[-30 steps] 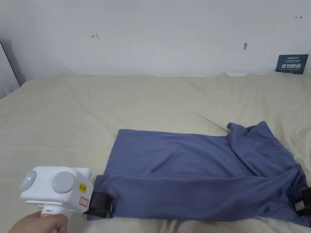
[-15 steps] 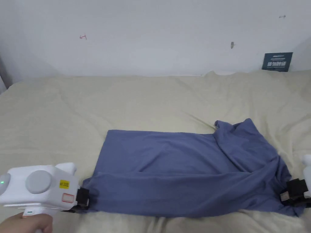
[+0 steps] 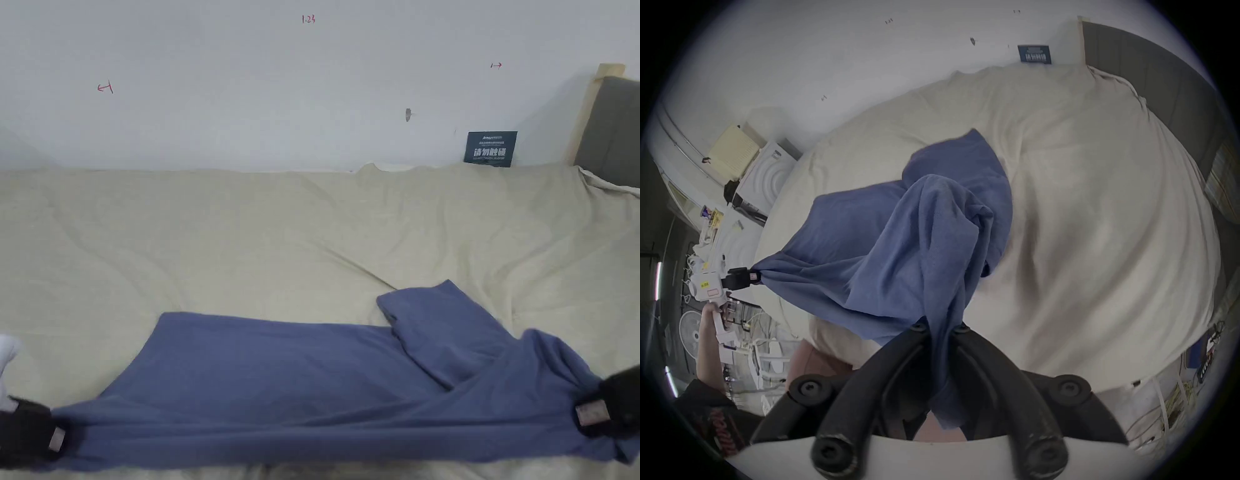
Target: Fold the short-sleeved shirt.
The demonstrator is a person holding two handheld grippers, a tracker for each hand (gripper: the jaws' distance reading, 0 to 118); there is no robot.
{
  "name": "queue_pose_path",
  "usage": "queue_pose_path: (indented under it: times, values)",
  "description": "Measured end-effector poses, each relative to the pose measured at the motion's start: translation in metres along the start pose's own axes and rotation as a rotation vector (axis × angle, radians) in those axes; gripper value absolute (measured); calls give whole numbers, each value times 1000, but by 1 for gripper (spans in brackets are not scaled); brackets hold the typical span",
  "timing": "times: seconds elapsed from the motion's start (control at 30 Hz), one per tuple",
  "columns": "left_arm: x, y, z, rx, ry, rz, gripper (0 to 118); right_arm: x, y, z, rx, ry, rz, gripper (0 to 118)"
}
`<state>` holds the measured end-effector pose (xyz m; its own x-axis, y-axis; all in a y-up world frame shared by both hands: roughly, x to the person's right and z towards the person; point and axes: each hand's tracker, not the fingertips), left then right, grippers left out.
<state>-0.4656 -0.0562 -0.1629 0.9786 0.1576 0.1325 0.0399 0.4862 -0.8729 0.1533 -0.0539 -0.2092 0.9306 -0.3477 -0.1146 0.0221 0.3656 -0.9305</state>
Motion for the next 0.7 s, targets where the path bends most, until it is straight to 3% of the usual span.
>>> queue_pose_path:
  times: [0.1,0.23,0.27,0.3,0.37,0.4,0.43,0.47,0.53,0.6,0.7]
  values:
    - [9,-32,-17,-52,16,-28,2,14,-26,-17,-65,5,-18,5]
    - [9,-62,-64,-133,24,-20,3,30,-47,-64,-125,-66,-53,7]
    - [8,-68,-72,-136,36,-19,3,33,-51,-73,-124,-76,-60,12]
    - [5,-71,-74,-130,33,-23,7,35,-54,-75,-115,-102,-62,25]
    - [0,-76,-71,-114,47,-42,34,36,-59,-71,-54,-224,-15,72]
    - [-4,-76,-63,-90,87,-39,57,38,-61,-62,-23,-271,6,88]
    - [-8,-76,-57,-73,100,-33,92,41,-62,-54,-3,-269,-12,93]
    - [-14,-75,-50,-51,103,-16,113,46,-63,-44,16,-249,-42,93]
    - [-20,-71,-31,37,94,36,118,51,-66,-26,65,-220,-120,93]
    - [-21,-68,-13,78,84,82,118,47,-69,-7,172,-235,-146,93]
    - [-12,-60,0,144,72,115,117,21,-73,14,298,-156,-55,91]
